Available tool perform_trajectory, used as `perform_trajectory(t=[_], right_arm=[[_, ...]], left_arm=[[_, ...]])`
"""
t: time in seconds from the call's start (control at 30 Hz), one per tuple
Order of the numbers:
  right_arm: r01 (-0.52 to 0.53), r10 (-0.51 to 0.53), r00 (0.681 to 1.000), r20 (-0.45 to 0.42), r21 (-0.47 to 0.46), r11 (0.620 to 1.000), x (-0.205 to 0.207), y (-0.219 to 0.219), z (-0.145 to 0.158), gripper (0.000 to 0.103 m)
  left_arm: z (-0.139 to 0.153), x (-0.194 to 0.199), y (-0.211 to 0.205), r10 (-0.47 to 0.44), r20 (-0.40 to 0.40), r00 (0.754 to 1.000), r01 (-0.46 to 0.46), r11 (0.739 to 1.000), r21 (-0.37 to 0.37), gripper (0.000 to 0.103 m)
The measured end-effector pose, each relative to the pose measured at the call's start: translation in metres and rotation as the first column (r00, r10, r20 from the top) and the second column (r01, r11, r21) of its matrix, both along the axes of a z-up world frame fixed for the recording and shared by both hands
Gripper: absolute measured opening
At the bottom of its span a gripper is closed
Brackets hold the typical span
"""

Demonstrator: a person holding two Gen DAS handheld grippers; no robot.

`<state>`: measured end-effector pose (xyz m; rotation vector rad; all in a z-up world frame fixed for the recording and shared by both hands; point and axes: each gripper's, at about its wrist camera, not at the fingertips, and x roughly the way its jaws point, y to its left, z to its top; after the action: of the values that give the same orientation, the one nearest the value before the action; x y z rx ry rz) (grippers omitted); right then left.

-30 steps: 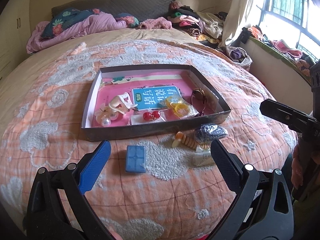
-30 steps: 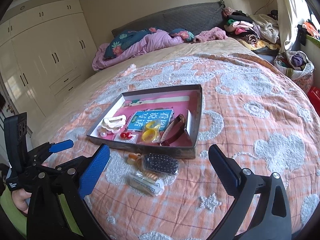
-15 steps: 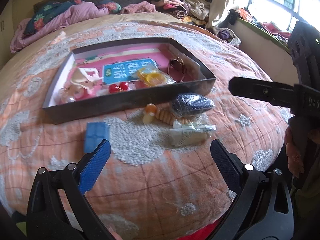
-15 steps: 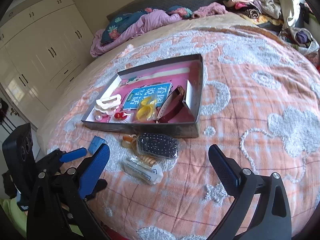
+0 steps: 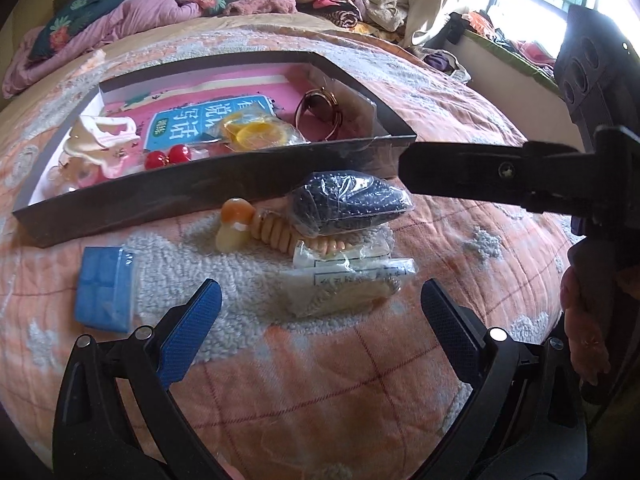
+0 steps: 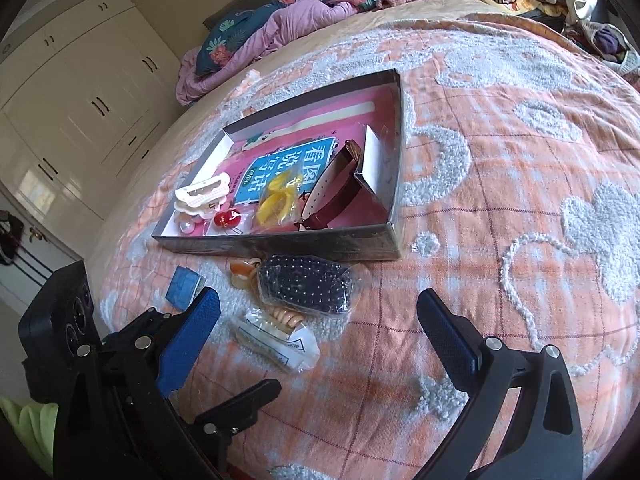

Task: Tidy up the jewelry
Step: 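Grasp the black beaded bag with the right tool while the left tool grasps the clear hairpin bag, then carry the black bag and clear bag over the box and lower them inside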

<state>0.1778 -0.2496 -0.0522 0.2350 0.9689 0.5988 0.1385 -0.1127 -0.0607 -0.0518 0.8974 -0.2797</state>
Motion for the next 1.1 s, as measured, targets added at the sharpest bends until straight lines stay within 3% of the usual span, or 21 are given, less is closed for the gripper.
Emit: perform_trajectory(t=[0.1,0.23,0.67,0.7,0.77,0.8,1.1], right_arm=[[-0.010,0.010,1.000,-0.020,0.004,1.000,0.006,0.003,-0.005,0.099],[-0.023,0.023,0.999,-0.049,0.000,1.000,0.014,0.010,-0.013,0.099],[-0.042,0.039,0.997,-0.066,-0.058,0.997,0.028,0.037,-0.028,0.098],[-0.044,0.040,0.997,-0.060,-0.066,0.997,0.029,0.038,-0.029,0.096],[-0.042,0.038,0.998,-0.040,-0.100,0.994,0.028,0.040,-0.030,0.074],[-0.055,0.052,0.998,-0.039,-0.079,0.995,0.027,0.040,-0.030,0.072],[-0.030,0.030,0.999,-0.011,0.004,1.000,0.011,0.020,-0.019,0.067]], left_arm=[[-0.004,0.003,-0.002,-0.003,-0.003,1.000,0.003,1.000,-0.017,0.084],[-0.005,0.004,-0.002,-0.019,0.004,1.000,0.019,0.999,-0.048,0.052],[0.011,-0.022,0.016,-0.045,-0.006,0.999,0.044,0.996,-0.077,0.048],[0.013,-0.023,0.018,-0.043,-0.004,0.999,0.042,0.996,-0.077,0.048],[0.018,-0.028,0.023,-0.037,0.003,0.999,0.037,0.997,-0.073,0.048],[0.020,-0.030,0.026,-0.031,0.010,0.999,0.032,0.997,-0.072,0.048],[0.041,-0.040,0.057,0.051,0.059,0.997,-0.047,0.996,-0.073,0.048]])
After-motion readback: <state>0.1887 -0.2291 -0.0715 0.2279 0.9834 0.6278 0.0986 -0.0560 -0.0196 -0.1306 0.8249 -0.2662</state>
